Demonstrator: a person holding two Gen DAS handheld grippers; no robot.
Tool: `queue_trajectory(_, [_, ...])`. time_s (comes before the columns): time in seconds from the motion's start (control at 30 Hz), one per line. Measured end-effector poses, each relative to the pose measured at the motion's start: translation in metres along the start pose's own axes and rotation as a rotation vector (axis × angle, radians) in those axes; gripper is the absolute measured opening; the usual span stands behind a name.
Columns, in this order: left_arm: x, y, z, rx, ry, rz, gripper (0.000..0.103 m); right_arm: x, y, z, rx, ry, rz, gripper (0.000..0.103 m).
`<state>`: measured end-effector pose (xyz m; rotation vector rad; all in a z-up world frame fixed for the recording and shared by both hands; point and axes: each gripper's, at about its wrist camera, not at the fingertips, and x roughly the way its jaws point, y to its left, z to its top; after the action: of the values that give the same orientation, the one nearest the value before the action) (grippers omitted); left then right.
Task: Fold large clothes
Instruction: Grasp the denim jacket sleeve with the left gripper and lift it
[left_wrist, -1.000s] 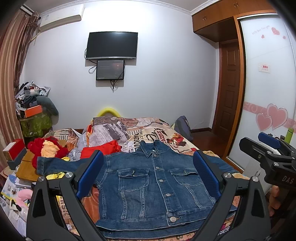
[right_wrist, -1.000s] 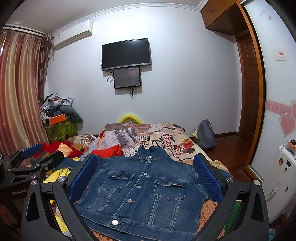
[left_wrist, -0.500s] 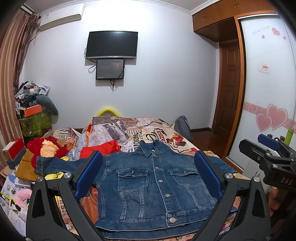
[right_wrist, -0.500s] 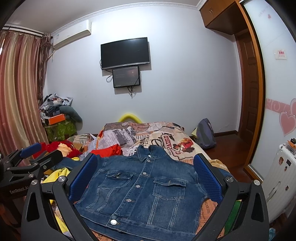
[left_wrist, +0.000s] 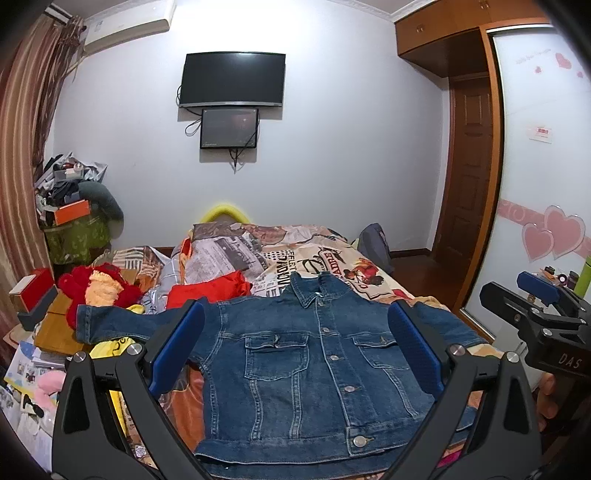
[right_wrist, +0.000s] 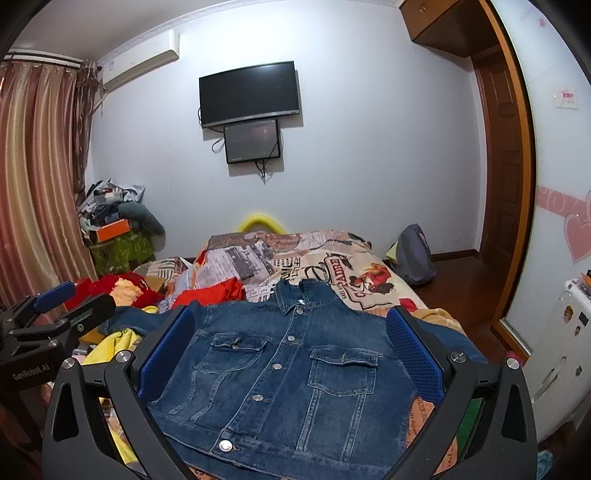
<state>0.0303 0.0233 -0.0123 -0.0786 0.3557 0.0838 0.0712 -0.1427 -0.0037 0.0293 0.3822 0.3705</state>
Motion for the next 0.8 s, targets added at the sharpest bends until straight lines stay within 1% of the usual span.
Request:
queue_trajectory(0.13, [0.016,0.010,0.004,-0.007,0.011,0.021,0.100,0.015,-0.003,0.004,0.000,0.022,0.005,0.103])
queue_trajectory(0.3, [0.039,0.027,0.016,-0.007,0.015,0.045,0.100,0.043,-0.006,0.013,0.000,0.043,0.014,0.103])
queue_trajectory(0.43, [0.063,0.053,0.030,-0.010,0.020,0.088,0.100,0.067,-0.010,0.025,-0.005,0.045,0.014,0.103])
queue_trajectory(0.53, [0.083,0.083,0.040,-0.030,0.031,0.137,0.100,0.085,-0.010,0.035,-0.012,0.035,0.014,0.103])
queue_trajectory(0.7, [0.124,0.141,0.046,-0.086,0.096,0.217,0.100,0.118,-0.005,0.049,-0.031,0.025,0.016,0.103])
queue_trajectory(0.8, [0.156,0.173,0.037,-0.092,0.186,0.225,0.100,0.140,0.000,0.048,-0.050,0.044,0.013,0.103])
